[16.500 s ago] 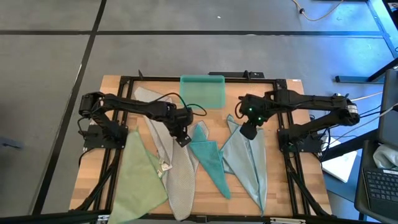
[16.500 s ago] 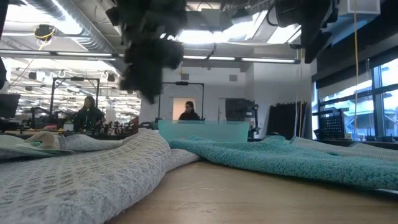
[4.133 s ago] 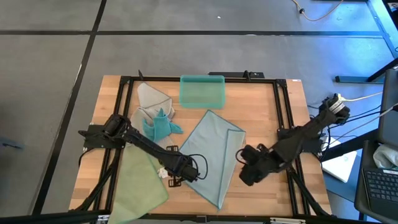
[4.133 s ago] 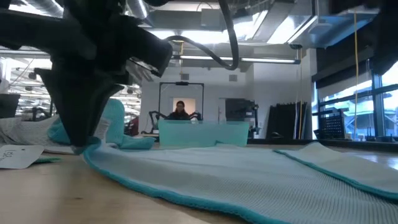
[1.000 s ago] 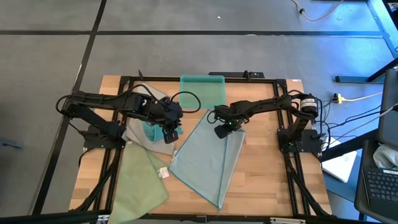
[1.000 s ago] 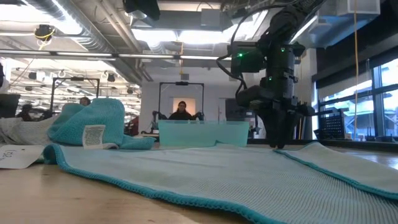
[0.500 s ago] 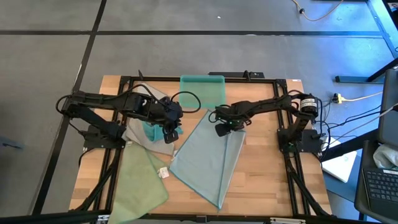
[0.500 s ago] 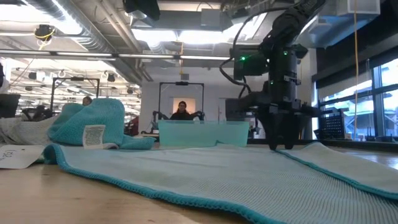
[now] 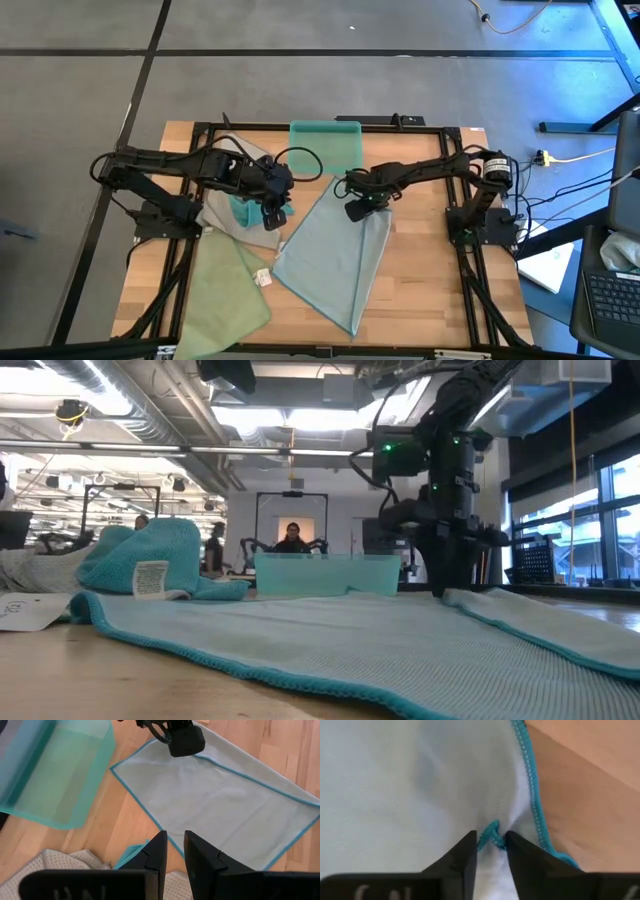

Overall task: Fold microfiber towels
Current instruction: Fold the light blue towel

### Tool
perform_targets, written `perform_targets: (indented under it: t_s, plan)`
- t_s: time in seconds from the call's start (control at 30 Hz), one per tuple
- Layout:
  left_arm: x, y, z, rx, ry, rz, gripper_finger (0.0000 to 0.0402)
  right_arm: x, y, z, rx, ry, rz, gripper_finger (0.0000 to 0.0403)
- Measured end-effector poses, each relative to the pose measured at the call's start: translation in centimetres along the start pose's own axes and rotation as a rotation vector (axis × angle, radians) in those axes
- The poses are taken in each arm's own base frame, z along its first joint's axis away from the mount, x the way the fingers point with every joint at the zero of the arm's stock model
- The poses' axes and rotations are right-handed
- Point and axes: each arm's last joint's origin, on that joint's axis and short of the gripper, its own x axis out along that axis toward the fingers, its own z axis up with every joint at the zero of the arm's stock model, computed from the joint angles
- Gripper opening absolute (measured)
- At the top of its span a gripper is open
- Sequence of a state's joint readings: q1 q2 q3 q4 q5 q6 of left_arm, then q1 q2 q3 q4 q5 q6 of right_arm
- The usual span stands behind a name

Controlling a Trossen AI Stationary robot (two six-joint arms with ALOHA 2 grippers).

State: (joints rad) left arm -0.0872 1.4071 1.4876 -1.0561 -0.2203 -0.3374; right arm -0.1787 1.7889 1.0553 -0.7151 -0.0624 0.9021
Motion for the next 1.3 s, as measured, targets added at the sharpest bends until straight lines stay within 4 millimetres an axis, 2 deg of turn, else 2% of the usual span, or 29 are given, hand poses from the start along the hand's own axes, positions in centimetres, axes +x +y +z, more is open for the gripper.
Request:
perform_targets:
  t_s: [0.23,0.43,0.6,0.97,1.17,1.3]
  plan:
    - [0.0,0.0,0.0,-0.002,0.0,0.0,0.0056,-1.1,0.7,0.3,-0.089,0.031,0.029,0.004]
    - [0.0,0.0,0.0,-0.027,0.0,0.0,0.0056,-2.4,0.8,-0.2,-0.194,0.105,-0.041,0.0013]
    - [0.0,0.0,0.0,-0.034,-0.001,0.002,0.0056,-3.0,0.5,-1.1,-0.24,0.173,-0.117,0.0022]
    - [0.0,0.0,0.0,-0.053,-0.003,0.003,0.0056,-2.9,1.0,-1.8,-0.272,0.172,-0.119,0.0068]
    - [0.0,0.0,0.0,-0.053,-0.003,0.003,0.0056,-3.0,1.0,-1.9,-0.297,0.182,-0.126,0.0067]
    - [0.0,0.0,0.0,-0.053,-0.003,0.003,0.0056,-3.0,1.0,-1.9,-0.323,0.186,-0.126,0.0043]
